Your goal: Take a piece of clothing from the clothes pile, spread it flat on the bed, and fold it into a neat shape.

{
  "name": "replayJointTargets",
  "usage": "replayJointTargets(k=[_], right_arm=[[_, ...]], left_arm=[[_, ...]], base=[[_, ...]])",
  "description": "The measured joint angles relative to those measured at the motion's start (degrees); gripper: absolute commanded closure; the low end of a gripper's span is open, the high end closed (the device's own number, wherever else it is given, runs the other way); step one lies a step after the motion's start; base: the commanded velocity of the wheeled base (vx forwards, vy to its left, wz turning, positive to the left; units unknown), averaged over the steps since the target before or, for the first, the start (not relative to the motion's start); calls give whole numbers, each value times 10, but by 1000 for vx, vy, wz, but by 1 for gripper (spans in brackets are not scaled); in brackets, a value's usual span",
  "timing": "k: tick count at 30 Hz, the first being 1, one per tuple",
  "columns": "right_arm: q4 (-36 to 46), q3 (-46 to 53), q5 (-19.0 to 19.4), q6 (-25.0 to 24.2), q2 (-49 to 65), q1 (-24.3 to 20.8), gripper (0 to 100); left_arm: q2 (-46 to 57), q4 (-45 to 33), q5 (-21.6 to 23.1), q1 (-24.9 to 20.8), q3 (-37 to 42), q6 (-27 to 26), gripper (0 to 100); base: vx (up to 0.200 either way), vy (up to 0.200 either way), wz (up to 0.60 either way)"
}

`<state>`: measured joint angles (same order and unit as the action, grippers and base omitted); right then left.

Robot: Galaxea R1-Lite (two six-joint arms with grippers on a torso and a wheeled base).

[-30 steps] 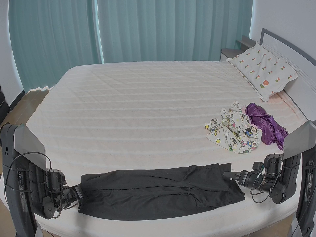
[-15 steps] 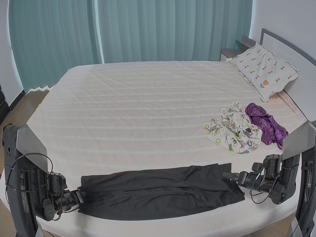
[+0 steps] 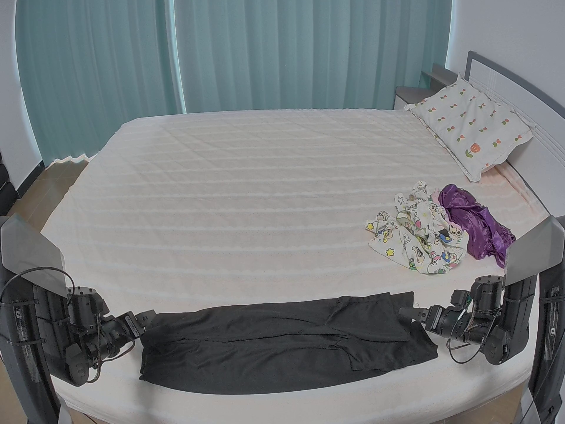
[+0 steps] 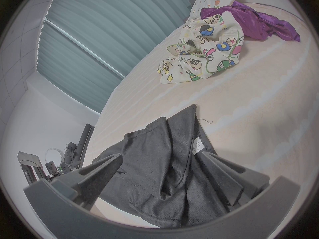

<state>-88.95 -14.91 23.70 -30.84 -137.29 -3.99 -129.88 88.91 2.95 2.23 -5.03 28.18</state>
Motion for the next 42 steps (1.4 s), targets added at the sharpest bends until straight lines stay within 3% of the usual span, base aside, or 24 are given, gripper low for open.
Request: replayJointTargets(k=[8,18,26,27,42], right_arm=[[0,-4,0,0,-2,1,0],[0,-7,-1,0,-10,0,0],[0,-16,-5,1,-17,1,0],[0,-16,-5,1,-17,1,0],[0,-20,-5,3,-28,1,0]], left_arm=[[24,-14,16,8,-42,11,0],[4,-187,49,-6,-141,11,0],[-42,-196,42,-31,-195,3,0],[-46,-194,42,-34,-198,4,100],[-63,-193,30,-17,-209,9,100]], base=[[0,0,0],[0,0,0],[0,0,0],[0,0,0],[0,0,0]])
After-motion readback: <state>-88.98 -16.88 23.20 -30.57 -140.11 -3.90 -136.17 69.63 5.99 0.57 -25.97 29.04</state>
